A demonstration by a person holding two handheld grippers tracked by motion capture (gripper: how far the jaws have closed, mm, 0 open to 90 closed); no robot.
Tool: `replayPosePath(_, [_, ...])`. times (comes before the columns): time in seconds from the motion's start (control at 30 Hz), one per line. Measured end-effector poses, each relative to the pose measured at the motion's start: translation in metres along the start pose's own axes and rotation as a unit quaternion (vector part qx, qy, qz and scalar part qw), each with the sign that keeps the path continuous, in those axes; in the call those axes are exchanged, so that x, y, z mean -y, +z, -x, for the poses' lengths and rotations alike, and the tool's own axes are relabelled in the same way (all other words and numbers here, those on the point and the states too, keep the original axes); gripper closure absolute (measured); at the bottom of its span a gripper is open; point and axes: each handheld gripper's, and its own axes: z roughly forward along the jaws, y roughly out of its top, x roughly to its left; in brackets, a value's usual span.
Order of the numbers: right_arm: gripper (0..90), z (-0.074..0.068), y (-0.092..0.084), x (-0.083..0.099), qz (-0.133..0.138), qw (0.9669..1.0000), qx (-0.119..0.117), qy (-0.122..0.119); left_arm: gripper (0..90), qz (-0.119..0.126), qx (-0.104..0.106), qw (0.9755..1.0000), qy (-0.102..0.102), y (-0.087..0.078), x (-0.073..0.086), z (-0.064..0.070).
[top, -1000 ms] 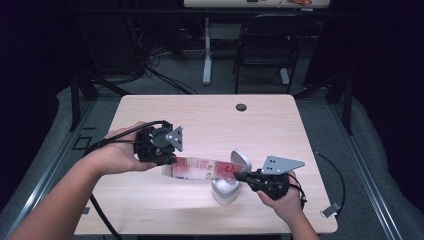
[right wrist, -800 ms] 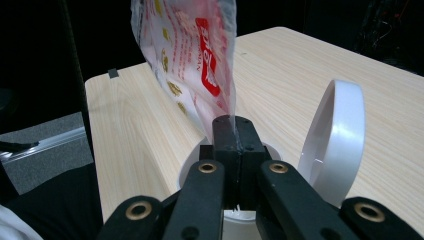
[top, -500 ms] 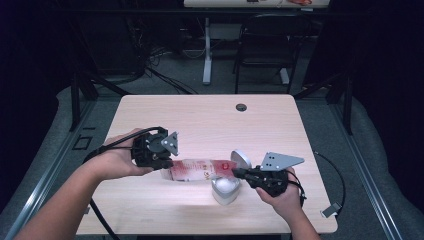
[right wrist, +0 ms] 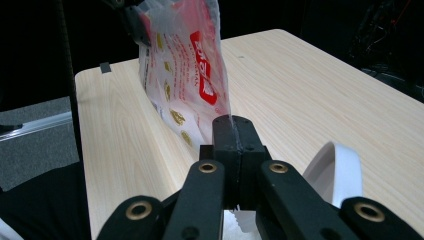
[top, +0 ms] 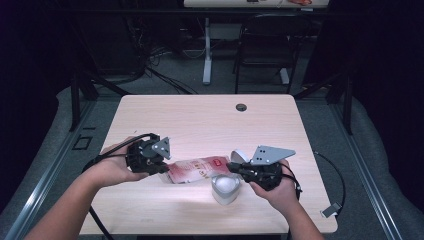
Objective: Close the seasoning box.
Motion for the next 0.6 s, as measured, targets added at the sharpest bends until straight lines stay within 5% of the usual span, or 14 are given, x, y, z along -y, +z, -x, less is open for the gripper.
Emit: replayPosePath(0.6, [90.0,-0.007,0.016,-0.029,-0.042,0.9983,-0.004,-0.042,85.8,0.052,0.004,0.9971,-0.055,0.036,0.037,0.003])
